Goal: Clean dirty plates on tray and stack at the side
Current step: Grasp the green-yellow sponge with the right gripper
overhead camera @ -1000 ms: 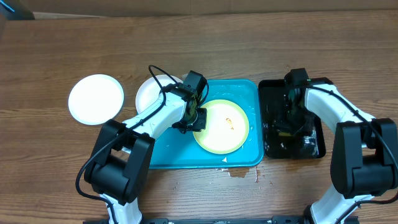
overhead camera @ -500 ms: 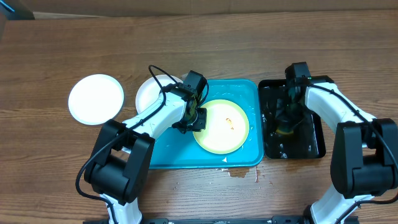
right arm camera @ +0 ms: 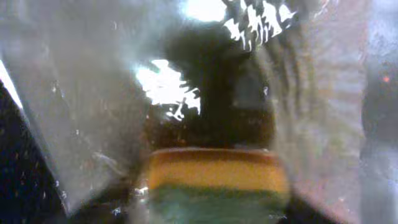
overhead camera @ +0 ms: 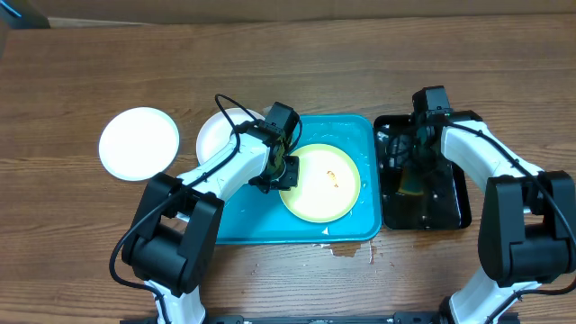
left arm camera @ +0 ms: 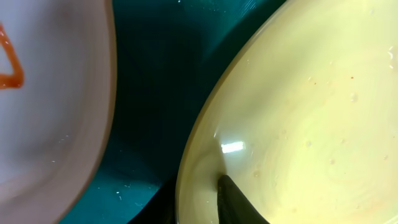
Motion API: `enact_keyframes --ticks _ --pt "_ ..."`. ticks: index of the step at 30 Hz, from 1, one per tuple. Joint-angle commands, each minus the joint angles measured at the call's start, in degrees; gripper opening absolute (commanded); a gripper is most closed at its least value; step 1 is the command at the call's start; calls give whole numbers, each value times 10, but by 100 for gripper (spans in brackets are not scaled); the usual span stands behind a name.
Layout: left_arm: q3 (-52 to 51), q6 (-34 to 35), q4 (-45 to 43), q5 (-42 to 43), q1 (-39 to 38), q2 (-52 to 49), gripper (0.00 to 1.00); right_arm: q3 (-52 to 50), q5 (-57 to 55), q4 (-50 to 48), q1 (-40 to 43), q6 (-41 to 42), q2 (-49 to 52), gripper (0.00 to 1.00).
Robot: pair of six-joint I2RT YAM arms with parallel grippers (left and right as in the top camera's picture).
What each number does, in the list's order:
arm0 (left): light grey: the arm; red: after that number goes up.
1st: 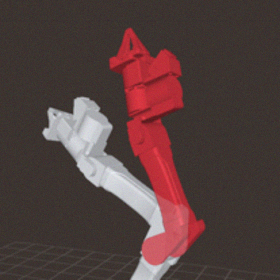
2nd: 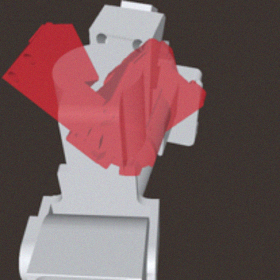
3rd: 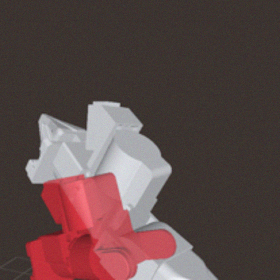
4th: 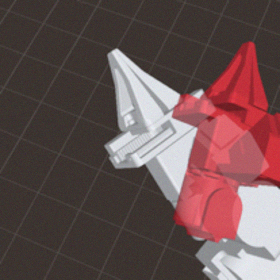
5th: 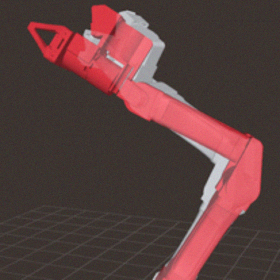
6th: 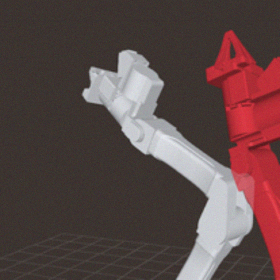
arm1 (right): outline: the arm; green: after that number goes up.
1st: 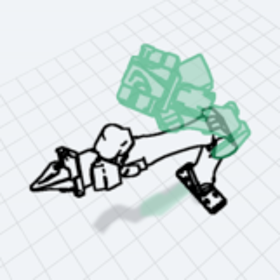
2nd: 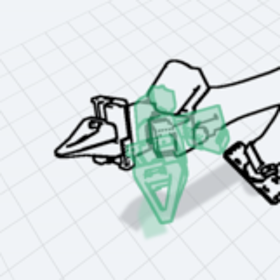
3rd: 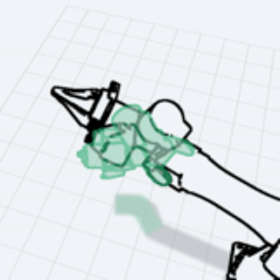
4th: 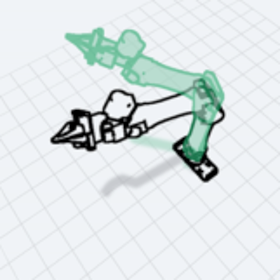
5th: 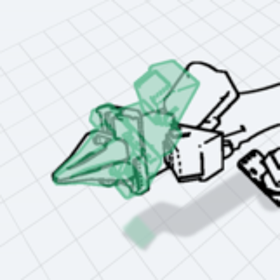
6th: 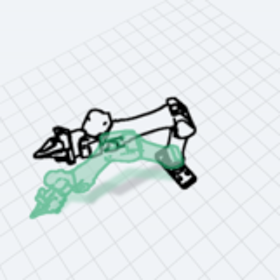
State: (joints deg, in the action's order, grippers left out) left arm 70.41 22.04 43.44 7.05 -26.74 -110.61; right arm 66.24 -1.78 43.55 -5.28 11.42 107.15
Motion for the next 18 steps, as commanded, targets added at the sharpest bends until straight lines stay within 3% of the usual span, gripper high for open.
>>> enact_keyframes --ticks 1,2,3,4,6,14,15,18 --pt "-1 -11 -2 3 1 -10 21 -3 -3 -3 2 1 0 19" --pt "-1 -11 -2 3 1 -10 21 -3 -3 -2 2 1 0 17" --pt "-1 -11 -2 3 1 -10 22 -3 -3 -2 2 1 0 31" --pt "-1 -11 -2 3 1 -10 26 -3 -3 -2 2 1 0 58" --pt "-1 -11 -2 4 1 -10 35 -3 -3 -2 2 1 0 70" --pt "0 -11 -2 4 1 -10 38 -3 -3 0 2 1 0 70" --pt "0 -11 -2 4 1 -10 37 -3 -3 1 2 1 0 66" --pt "0 -11 -3 4 1 -10 19 -3 -3 1 2 1 0 27"
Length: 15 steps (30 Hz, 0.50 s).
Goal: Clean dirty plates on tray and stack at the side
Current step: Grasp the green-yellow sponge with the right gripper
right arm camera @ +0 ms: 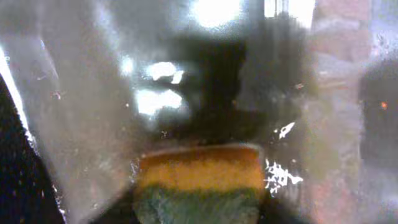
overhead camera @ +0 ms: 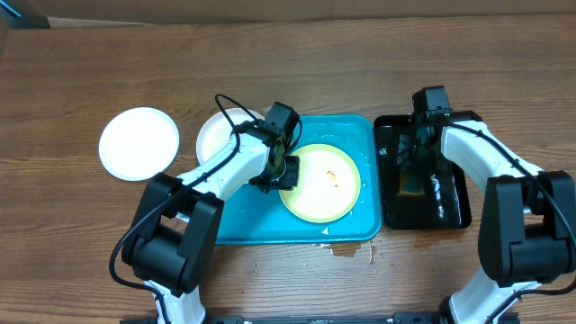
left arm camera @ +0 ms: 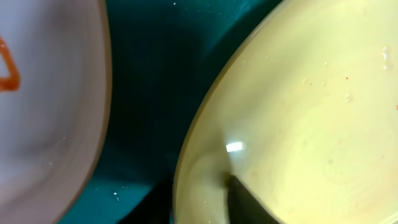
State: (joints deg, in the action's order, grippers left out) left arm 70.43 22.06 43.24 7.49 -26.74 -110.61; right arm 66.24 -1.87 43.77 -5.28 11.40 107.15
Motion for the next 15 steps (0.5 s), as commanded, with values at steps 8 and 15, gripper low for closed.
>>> enact_keyframes --ticks 8,15 --pt "1 -11 -4 4 1 -10 4 37 -27 56 2 1 0 6" --pt "2 -11 -3 5 1 -10 5 57 -19 90 2 1 0 35"
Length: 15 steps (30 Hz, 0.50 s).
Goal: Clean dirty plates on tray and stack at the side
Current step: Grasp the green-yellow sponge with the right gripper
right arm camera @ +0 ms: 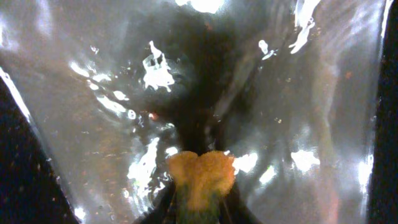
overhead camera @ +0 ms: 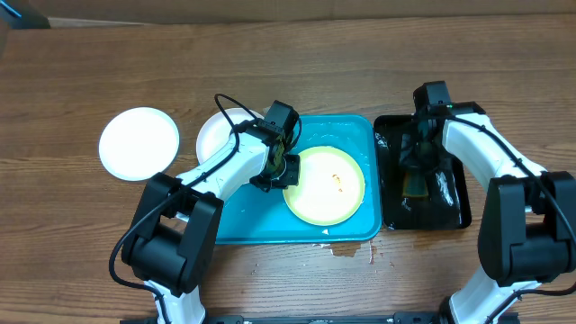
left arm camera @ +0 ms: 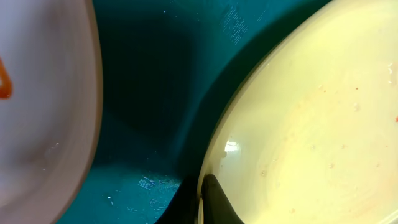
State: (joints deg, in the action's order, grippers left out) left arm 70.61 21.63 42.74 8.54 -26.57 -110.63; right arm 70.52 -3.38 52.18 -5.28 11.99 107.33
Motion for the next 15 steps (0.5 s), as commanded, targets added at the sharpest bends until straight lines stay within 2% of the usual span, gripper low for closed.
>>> enact_keyframes --ticks 1,3,5,10,15 --pt "0 -7 3 -6 -1 -10 7 15 -4 9 2 -5 -2 43" --pt "0 -7 3 -5 -1 -10 8 14 -4 16 2 -5 -2 56" --pt "0 -7 3 -6 -1 -10 9 14 -4 25 2 -4 -2 63" --pt "0 -7 3 -6 -1 -10 10 11 5 45 0 2 -2 63" --pt "0 -7 3 -6 -1 -10 12 -13 36 30 0 2 -2 52"
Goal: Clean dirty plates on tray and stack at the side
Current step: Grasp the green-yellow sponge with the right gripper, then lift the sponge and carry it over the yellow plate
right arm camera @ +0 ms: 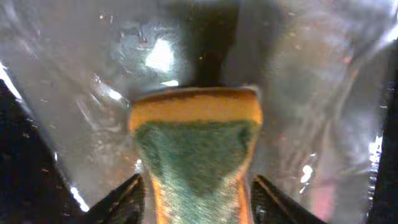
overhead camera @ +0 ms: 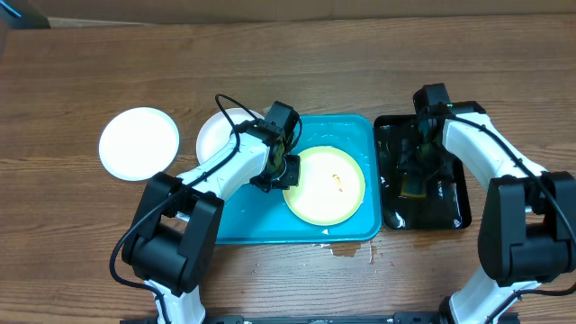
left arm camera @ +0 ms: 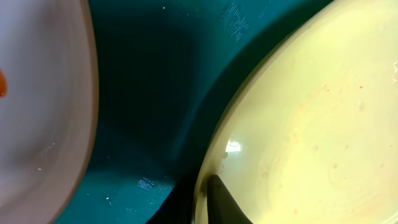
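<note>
A pale yellow plate [overhead camera: 326, 186] with a small red smear lies in the blue tray [overhead camera: 243, 220]. My left gripper [overhead camera: 286, 171] is shut on its left rim. In the left wrist view one finger [left arm camera: 221, 202] lies on the plate [left arm camera: 311, 124] and the other is under the rim. A white plate [overhead camera: 216, 135] with a red mark at its edge [left arm camera: 37, 93] overlaps the tray's left side. My right gripper [overhead camera: 416, 171] is over the black tray [overhead camera: 454, 211], shut loosely on a yellow and green sponge [right arm camera: 196, 137].
A clean white plate [overhead camera: 139, 143] sits on the wooden table at the far left. The black tray holds shiny water [right arm camera: 298, 74]. A small wet spill [overhead camera: 346, 250] marks the table in front of the blue tray.
The right gripper's jaws stand wider: the sponge, then pinched into a narrow lump, is spread broad again with its green face showing. The left gripper and yellow plate have hardly moved.
At first my left gripper held the yellow plate's rim while the sponge sat broad in the black tray's water. Then the plate lay slightly further right in the tray and the sponge was squeezed tight. Now the sponge is broad again.
</note>
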Motion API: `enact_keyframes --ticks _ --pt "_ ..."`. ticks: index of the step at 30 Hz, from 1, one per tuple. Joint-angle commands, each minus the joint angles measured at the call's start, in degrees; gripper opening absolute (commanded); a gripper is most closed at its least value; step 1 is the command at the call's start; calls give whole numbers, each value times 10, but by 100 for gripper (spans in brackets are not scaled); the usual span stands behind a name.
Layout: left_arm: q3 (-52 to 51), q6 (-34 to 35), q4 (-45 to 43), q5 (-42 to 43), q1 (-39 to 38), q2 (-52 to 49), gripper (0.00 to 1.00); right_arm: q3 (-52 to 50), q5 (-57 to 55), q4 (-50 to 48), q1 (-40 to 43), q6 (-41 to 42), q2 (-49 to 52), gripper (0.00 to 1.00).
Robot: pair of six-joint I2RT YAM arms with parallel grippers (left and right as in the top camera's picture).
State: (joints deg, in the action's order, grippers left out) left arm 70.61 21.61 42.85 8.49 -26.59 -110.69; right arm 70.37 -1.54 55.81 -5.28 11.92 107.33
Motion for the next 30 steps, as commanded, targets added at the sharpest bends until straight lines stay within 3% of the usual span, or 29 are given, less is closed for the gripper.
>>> enact_keyframes --ticks 1,6,8,9,10,20,25,27,28,30 --pt "0 -6 2 -5 0 -9 13 -20 16 -15 0 3 -2 51" --pt "1 -6 2 -5 0 -9 17 -30 17 -21 0 3 -2 36" --pt "1 -6 2 -5 0 -9 22 -30 16 -21 0 2 -2 20" --pt "1 -6 2 -5 0 -9 23 -30 16 -21 0 2 -2 6" --pt "1 -6 2 -5 0 -9 23 -30 17 -21 0 2 -2 4" --pt "3 -7 5 -5 0 -9 22 -22 62 -21 2 -32 -2 4" --pt "3 -7 5 -5 0 -9 22 47 9 63 2 -30 -2 4" --pt "3 -6 6 -5 0 -9 16 81 -1 107 1 -28 -2 4" --pt "3 -6 6 -5 0 -9 5 97 -7 128 0 -24 -2 4" --pt "3 10 7 -5 0 -9 4 128 -22 165 0 7 -2 4"
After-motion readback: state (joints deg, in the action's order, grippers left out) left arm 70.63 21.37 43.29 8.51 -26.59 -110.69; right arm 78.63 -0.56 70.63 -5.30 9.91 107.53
